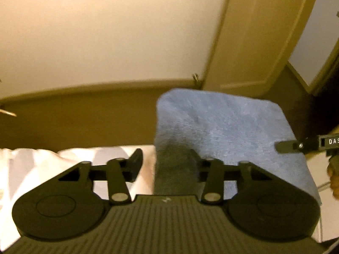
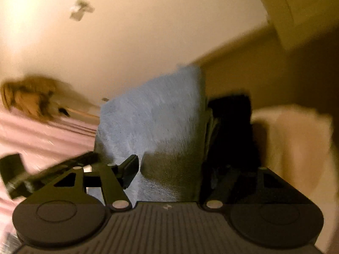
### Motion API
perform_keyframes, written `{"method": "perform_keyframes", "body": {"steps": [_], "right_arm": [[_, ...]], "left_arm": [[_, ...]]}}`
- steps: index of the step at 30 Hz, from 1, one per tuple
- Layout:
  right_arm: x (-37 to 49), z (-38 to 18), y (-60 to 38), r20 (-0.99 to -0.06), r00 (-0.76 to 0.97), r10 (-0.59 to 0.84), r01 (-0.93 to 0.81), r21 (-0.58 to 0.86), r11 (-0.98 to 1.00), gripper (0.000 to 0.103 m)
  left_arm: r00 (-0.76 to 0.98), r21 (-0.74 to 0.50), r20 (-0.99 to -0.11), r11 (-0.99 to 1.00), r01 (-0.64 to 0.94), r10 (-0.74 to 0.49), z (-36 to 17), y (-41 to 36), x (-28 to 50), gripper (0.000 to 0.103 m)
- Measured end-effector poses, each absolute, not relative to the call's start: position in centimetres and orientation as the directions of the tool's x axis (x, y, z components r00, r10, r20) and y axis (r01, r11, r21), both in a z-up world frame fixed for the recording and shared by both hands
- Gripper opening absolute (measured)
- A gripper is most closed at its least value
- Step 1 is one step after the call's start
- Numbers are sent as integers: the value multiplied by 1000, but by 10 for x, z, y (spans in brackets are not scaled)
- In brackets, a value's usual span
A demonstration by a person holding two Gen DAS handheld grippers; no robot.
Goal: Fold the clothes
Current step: 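Lift the folded jeans with both tools and carry them toward the clothes stack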
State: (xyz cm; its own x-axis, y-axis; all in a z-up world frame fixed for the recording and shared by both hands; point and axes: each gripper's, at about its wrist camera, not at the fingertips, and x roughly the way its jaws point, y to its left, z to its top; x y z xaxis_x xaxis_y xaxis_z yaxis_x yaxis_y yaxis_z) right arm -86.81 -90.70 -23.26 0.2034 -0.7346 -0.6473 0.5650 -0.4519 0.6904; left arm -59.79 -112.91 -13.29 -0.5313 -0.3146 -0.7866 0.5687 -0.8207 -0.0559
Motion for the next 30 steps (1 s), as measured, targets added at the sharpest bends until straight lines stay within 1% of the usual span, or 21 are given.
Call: {"method": "perform_keyframes", "body": {"steps": [2,4,5,7,8,11,12,13,15,18,20,23,25,28,30], "right_arm": [[-865,-209,-896,-664,96,-741,688,582,-433,68],[-843,-185,-886,-633,-26,-773,829,419,-371,69],[-832,-176,-883,-596,-37,-802,875,368,-314,69],[-801,-164,-879,-551,34,-834,936,311,-167,68],[-781,-162,-884,-547,73,-834,959,268,-92,68],[-731,-180,-882,-599,108,-793,993,107,54,64],[-719,-195,-879,-633,93,-768,996,52,77,63],[-714,-210,-878,-649,74,-758,997,23,78,63],[-716,-233,-874,-678,83,-731,996,52,65,65],[-717,-245,-868,-675,98,-731,995,42,95,66],[-722,-255,-864,-664,110,-740,994,54,99,67],[-736,-250,-886,-665,116,-738,993,80,84,69],[-742,-242,-889,-682,123,-721,992,95,80,69],[-751,-227,-890,-710,145,-689,989,130,73,72],[-753,-224,-902,-721,151,-676,987,143,68,72]], "left_arm": [[-557,-36,-752,-822,569,-353,-122,-1111,-589,20],[-585,-21,-717,-828,561,-378,-121,-1093,-580,18],[-591,-6,-706,-831,556,-391,-122,-1083,-577,17],[-576,29,-711,-835,549,-403,-132,-1065,-575,17],[-566,47,-716,-837,545,-408,-137,-1056,-574,17],[-538,86,-731,-839,538,-420,-162,-1039,-569,18],[-531,85,-739,-840,536,-414,-171,-1035,-568,18],[-530,73,-746,-840,537,-404,-180,-1033,-567,18],[-543,44,-742,-837,545,-392,-192,-1030,-561,19],[-559,2,-729,-817,576,-395,-196,-1033,-557,20],[-549,21,-729,-816,578,-408,-196,-1032,-564,20],[-519,76,-744,-824,561,-422,-181,-1026,-576,20],[-510,97,-748,-830,549,-424,-168,-1027,-581,20],[-532,114,-717,-828,549,-451,-143,-1034,-588,20],[-557,107,-691,-827,551,-460,-128,-1043,-595,20]]}}
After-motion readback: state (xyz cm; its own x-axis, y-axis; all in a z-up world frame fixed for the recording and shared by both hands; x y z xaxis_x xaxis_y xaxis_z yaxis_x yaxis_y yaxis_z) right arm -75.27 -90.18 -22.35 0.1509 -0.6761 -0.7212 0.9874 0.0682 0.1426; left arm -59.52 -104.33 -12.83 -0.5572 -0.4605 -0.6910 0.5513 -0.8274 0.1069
